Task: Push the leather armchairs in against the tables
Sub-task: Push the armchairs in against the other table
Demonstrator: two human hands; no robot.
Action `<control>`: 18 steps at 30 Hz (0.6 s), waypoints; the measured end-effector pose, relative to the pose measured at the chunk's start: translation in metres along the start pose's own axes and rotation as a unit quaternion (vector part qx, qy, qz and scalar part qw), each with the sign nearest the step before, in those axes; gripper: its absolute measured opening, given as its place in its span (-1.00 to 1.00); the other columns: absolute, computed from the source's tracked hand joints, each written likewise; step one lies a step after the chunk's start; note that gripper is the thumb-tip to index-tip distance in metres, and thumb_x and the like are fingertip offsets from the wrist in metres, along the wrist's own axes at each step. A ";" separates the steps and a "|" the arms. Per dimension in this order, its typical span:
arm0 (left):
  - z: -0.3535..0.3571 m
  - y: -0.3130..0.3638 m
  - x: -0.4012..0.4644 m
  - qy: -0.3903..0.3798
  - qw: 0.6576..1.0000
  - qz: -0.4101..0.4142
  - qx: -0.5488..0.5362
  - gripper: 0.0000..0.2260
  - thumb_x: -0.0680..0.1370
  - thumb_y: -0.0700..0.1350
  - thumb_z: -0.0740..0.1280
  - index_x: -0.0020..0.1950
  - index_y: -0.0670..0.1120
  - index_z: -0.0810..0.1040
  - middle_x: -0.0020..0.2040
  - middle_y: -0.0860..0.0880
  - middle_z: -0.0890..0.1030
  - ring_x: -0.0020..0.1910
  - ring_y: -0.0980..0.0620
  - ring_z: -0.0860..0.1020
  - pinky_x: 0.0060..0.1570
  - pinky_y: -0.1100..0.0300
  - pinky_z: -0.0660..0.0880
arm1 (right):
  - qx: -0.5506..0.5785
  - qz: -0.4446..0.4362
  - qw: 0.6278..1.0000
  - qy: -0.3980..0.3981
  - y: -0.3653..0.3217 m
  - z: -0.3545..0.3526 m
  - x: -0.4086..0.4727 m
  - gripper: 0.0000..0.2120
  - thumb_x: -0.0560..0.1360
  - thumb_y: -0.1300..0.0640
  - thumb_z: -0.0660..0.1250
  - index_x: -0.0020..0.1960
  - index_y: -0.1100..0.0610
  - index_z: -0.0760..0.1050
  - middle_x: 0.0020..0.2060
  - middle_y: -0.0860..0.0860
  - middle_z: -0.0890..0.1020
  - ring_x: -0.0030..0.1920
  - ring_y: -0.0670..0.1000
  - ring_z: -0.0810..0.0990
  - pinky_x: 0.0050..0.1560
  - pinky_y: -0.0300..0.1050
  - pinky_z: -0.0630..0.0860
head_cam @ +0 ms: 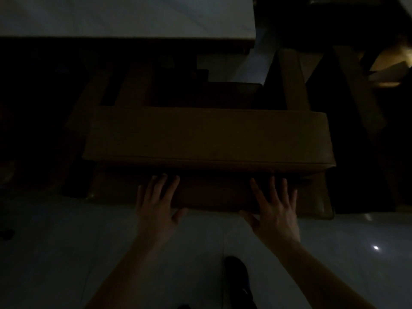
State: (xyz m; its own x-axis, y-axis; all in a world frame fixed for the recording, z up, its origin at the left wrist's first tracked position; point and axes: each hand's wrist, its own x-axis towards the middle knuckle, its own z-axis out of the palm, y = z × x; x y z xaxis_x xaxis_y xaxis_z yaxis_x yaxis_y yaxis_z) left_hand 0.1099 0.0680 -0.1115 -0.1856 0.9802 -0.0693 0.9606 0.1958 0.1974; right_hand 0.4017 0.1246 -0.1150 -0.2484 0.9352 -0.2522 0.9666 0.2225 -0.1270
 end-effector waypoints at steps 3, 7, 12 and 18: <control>0.006 -0.007 0.002 0.004 1.000 0.006 -0.005 -0.28 0.47 0.28 0.35 0.57 0.18 0.17 0.56 0.00 0.24 0.56 -0.09 0.08 0.49 -0.16 0.08 | -0.001 0.005 1.000 0.021 -0.004 0.001 -0.003 -0.18 0.46 -0.50 -0.16 0.62 -0.13 -0.07 0.59 0.24 0.07 0.57 0.37 -0.08 0.51 0.45 0.00; 0.011 -0.015 0.000 0.015 1.000 0.015 -0.007 -0.32 0.50 0.28 0.29 0.56 0.22 0.11 0.56 0.06 0.23 0.55 -0.06 0.08 0.48 -0.12 0.12 | -0.008 0.011 1.000 0.025 -0.010 0.001 -0.006 -0.16 0.44 -0.50 -0.17 0.62 -0.11 -0.02 0.59 0.24 0.10 0.57 0.37 -0.06 0.51 0.44 0.00; 0.010 -0.023 -0.008 0.010 1.000 0.025 -0.013 -0.37 0.55 0.26 0.24 0.56 0.23 0.08 0.57 0.07 0.19 0.56 -0.03 0.03 0.51 -0.08 0.06 | -0.027 0.027 0.999 0.009 -0.019 0.002 -0.017 -0.14 0.41 -0.51 -0.28 0.62 -0.14 -0.14 0.61 0.20 0.02 0.58 0.33 -0.14 0.54 0.38 -0.05; 0.000 -0.043 -0.034 0.001 0.998 0.059 -0.034 -0.37 0.53 0.26 0.26 0.56 0.18 0.17 0.56 0.04 0.24 0.55 -0.06 0.12 0.50 -0.08 0.06 | -0.038 0.056 0.996 -0.052 -0.042 0.008 -0.045 -0.16 0.51 -0.45 -0.03 0.57 -0.17 -0.39 0.60 0.20 -0.22 0.56 0.33 -0.30 0.54 0.38 -0.11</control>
State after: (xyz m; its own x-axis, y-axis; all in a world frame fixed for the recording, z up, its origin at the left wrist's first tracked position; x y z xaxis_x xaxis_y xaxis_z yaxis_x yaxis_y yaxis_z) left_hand 0.0746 0.0263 -0.1179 -0.0726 0.9966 -0.0395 0.9596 0.0806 0.2695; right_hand 0.3720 0.0715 -0.1057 -0.1405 0.9229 -0.3586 0.9896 0.1426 -0.0208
